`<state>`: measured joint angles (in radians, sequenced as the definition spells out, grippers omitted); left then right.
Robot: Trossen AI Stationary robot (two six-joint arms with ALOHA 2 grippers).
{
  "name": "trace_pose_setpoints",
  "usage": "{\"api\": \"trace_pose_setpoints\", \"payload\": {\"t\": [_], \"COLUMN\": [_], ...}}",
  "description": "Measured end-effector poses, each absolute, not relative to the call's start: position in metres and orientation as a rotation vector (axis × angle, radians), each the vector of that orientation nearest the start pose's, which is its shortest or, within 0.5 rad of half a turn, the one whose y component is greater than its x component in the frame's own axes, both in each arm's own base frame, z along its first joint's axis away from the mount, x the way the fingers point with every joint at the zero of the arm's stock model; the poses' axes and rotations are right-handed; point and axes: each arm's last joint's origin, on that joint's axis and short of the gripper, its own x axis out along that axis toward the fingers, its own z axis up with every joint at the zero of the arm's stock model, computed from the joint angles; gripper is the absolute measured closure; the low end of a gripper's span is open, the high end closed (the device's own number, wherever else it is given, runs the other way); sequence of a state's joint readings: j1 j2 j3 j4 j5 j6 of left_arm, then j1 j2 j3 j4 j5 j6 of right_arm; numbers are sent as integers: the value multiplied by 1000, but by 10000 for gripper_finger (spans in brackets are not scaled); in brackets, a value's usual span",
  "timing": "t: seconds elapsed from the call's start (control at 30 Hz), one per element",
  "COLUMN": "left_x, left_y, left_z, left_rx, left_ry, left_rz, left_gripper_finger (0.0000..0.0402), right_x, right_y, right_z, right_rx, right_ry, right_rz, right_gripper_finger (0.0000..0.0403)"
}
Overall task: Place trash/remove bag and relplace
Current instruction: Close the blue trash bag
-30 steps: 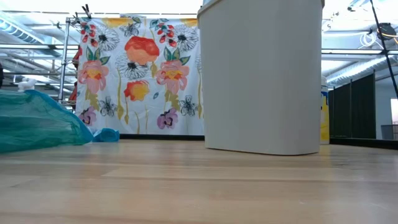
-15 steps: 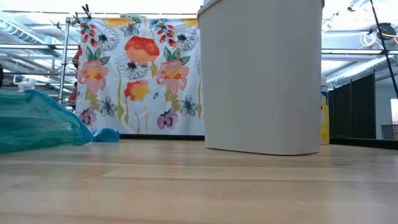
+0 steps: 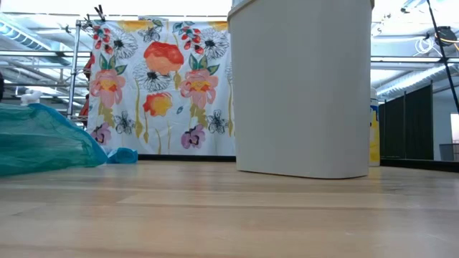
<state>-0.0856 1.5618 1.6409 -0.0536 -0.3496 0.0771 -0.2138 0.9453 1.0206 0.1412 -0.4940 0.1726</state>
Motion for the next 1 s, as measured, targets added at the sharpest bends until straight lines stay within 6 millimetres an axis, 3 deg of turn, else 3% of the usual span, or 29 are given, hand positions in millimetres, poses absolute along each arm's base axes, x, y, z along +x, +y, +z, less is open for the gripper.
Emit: {"api": "trace_pose_setpoints", "payload": {"t": [0.13,0.27,0.47,1.0], "left_x": [366,378,379,392], "left_y": [-22,-24,-24,-20], "left_z": [437,432,432,420], "left_rx": [33,24,20,24], "left_ry": [1,-45,-57,-43], "left_rz": [229,211,202,154], "left_gripper_finger": [401,401,401,401], "right_x": [193,197,204,205], "right_y": [-28,-32,-34,-35], "right_z": [422,417,406,404], "right_rx": [71,90,148,158], "right_ry": [-242,-195,-97,-84], "right_rz": [300,279,253,212], "right_gripper_finger": [403,403,403,403]}}
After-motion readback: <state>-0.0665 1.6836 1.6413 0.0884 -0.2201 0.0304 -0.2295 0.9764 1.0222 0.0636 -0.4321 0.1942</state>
